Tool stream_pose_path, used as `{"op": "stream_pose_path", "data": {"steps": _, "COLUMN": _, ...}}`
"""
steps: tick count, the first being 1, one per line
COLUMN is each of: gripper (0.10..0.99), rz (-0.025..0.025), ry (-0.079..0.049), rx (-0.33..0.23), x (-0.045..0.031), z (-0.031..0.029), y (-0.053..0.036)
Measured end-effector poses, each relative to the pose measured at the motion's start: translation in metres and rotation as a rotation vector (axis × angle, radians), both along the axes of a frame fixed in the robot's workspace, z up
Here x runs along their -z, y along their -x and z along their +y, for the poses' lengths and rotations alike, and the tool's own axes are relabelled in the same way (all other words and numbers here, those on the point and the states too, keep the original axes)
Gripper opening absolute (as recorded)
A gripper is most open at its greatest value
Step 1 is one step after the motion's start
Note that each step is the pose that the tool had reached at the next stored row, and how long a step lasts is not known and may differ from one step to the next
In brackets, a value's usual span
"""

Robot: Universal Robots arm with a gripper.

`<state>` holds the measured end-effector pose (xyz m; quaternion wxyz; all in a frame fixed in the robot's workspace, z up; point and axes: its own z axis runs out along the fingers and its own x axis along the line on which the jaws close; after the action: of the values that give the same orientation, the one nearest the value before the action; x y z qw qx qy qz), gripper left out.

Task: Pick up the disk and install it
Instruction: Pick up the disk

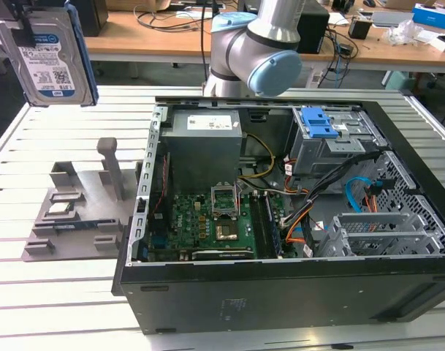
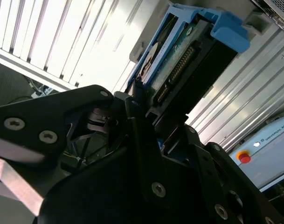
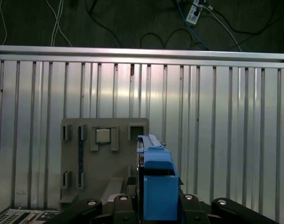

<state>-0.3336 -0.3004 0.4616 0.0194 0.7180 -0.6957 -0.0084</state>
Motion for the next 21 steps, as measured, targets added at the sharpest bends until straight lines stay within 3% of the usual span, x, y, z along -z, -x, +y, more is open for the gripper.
{"op": "stream_pose_path", "data": {"steps": 21, "gripper": 0.369, "rz": 0.0015, "ry": 0.000, "rx": 0.000, "x": -0.0405, "z": 0.0032, "y": -0.0016}}
